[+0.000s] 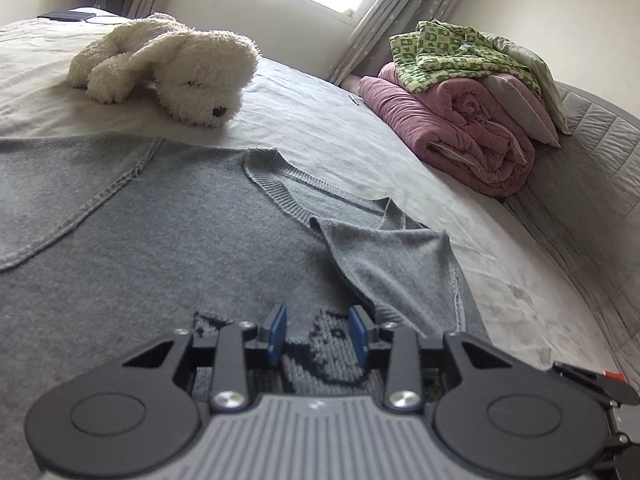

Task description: Fold clothes

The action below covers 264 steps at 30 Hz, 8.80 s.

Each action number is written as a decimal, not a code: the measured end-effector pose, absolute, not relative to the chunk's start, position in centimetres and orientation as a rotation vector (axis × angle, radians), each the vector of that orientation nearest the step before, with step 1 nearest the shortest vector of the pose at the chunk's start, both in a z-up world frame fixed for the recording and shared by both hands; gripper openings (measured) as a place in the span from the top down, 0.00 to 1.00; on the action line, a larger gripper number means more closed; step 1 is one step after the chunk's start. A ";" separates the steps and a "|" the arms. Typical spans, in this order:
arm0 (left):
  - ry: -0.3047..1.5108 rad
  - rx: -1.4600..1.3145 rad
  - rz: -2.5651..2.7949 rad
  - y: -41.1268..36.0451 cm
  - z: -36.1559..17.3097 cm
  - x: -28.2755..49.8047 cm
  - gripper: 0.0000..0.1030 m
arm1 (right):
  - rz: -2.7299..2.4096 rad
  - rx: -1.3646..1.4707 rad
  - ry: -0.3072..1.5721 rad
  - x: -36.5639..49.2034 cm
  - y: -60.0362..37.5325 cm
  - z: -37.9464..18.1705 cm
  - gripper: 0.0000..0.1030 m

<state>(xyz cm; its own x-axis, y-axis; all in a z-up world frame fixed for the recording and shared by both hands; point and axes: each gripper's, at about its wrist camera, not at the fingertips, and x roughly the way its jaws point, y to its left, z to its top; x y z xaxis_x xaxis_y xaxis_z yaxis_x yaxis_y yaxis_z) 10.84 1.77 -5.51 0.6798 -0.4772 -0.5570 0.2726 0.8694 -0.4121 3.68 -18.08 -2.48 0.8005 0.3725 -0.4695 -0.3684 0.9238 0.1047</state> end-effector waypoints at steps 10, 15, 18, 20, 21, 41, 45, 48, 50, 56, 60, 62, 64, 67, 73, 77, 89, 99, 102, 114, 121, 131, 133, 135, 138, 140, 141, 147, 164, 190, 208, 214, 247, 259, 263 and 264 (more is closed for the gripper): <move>0.671 -0.200 -0.481 7.4 -5.5 3.6 0.66 | 0.360 -0.203 0.548 6.4 -12.8 -2.6 0.58; 0.663 -0.175 -0.512 8.8 -5.2 0.8 0.60 | 0.295 -0.362 0.626 7.8 -11.1 -3.4 0.68; 0.684 -0.240 -0.491 9.4 -5.4 0.5 0.59 | 0.274 -0.258 0.663 8.5 -11.8 -2.8 0.76; 0.723 -0.281 -0.472 9.3 -5.1 0.9 0.59 | 0.259 -0.189 0.687 9.0 -12.3 -2.3 0.89; 0.746 -0.297 -0.465 9.2 -4.8 1.2 0.59 | 0.251 -0.154 0.699 9.3 -12.6 -2.1 0.94; 0.855 -0.295 -0.546 8.4 -2.2 -0.1 0.60 | 0.162 0.199 0.835 2.4 -15.6 1.6 0.78; 0.854 -0.268 -0.583 7.5 -2.1 -1.1 0.59 | 0.164 0.182 0.845 -1.6 -15.9 1.8 0.78; 0.857 -0.248 -0.600 6.9 -2.1 -1.8 0.59 | 0.160 0.105 0.846 -5.4 -15.9 1.3 0.78; 0.866 -0.258 -0.606 6.7 -2.2 -2.1 0.59 | 0.142 0.044 0.840 -7.9 -16.0 1.0 0.78; 0.893 -0.298 -0.658 6.0 -2.6 -3.0 0.60 | 0.079 -0.081 0.812 -13.5 -16.8 0.3 0.78; 0.893 -0.302 -0.708 5.3 -3.2 -3.6 0.74 | 0.055 -0.125 0.813 -15.8 -16.7 -0.2 0.78; 0.901 -0.335 -0.771 4.8 -3.7 -4.1 0.83 | 0.051 -0.138 0.820 -16.5 -16.7 -0.3 0.78; 0.902 -0.349 -0.823 4.0 -4.2 -4.9 0.86 | 0.057 -0.144 0.828 -17.2 -16.7 -0.5 0.75; 0.886 -0.310 -0.888 2.5 -4.5 -6.5 0.87 | 0.070 -0.153 0.842 -17.8 -16.6 -1.0 0.67; 0.835 -0.246 -1.011 -0.1 -4.3 -9.2 0.87 | 0.080 -0.166 0.866 -18.5 -16.7 -1.8 0.88; 0.819 -0.233 -1.087 -1.5 -4.9 -10.5 0.87 | 0.099 -0.090 0.859 -19.1 -17.4 -0.5 0.92; 0.968 -0.175 -1.348 -5.0 -7.0 -13.5 0.88 | 0.187 0.141 0.858 -18.7 -18.6 4.2 0.92; 0.997 0.218 -1.602 -1.0 -2.2 -14.1 0.49 | 0.352 0.115 0.945 -16.3 -16.4 3.7 0.92; 0.993 0.113 -1.515 0.6 -1.7 -11.9 0.42 | 0.405 0.074 0.989 -15.6 -15.6 2.9 0.91; 1.072 -0.007 -1.297 0.9 -3.5 -7.5 0.42 | 0.591 -0.062 1.198 -13.8 -13.9 0.3 0.82; 1.035 -0.060 -1.194 2.0 -3.6 -5.5 0.44 | 0.486 -0.078 0.985 -11.2 -15.2 3.0 0.65; 0.958 -0.082 -1.020 2.7 -3.8 -3.9 0.44 | 0.590 -0.207 1.048 -8.8 -16.1 -1.2 0.63; 0.943 -0.093 -0.989 2.7 -3.8 -3.3 0.44 | 0.690 -0.250 1.058 -9.3 -16.1 -0.6 0.63; 0.929 -0.107 -0.960 2.9 -3.9 -2.9 0.44 | 0.755 -0.225 1.059 -9.4 -16.6 -0.3 0.59; 0.899 -0.136 -0.902 2.9 -4.0 -2.4 0.44 | 0.701 -0.206 1.041 -8.4 -17.1 -0.1 0.58; 0.872 -0.140 -0.869 3.1 -3.9 -2.3 0.44 | 0.646 -0.175 1.026 -7.2 -17.9 0.0 0.57; 0.859 -0.139 -0.854 3.2 -3.9 -2.2 0.44 | 0.614 -0.151 1.023 -6.4 -18.3 -0.1 0.57; 0.803 -0.117 -0.769 4.0 -3.7 -1.7 0.44 | 0.443 -0.045 0.990 -3.6 -20.0 -0.2 0.53; 0.773 -0.213 -0.337 12.5 -1.6 3.3 0.45 | 0.226 -0.056 0.943 -1.1 -17.2 -0.5 0.43; 0.650 -0.637 0.067 21.6 -4.8 10.5 0.97 | 0.054 0.068 0.904 -0.3 -19.2 -0.4 0.38; 0.536 -0.346 -0.156 11.5 3.6 10.7 0.98 | -0.006 0.149 0.869 0.1 -21.5 0.8 0.38; 0.572 -0.246 -0.281 7.0 3.5 10.2 0.98 | -0.007 0.165 0.854 0.1 -22.0 1.4 0.38; 0.719 -0.100 -0.472 9.0 0.0 1.9 0.68 | 0.091 0.116 0.748 -0.6 -18.8 1.8 0.38; 0.761 -0.136 -0.592 10.7 -1.9 1.3 0.68 | 0.259 -0.046 0.599 2.5 -10.2 2.2 0.38; 0.827 -0.115 -0.624 10.9 -2.7 1.8 0.70 | 0.327 -0.065 0.605 6.3 -7.6 1.9 0.42; 0.838 -0.110 -0.630 11.0 -2.7 1.9 0.70 | 0.344 -0.065 0.606 7.3 -7.1 1.8 0.43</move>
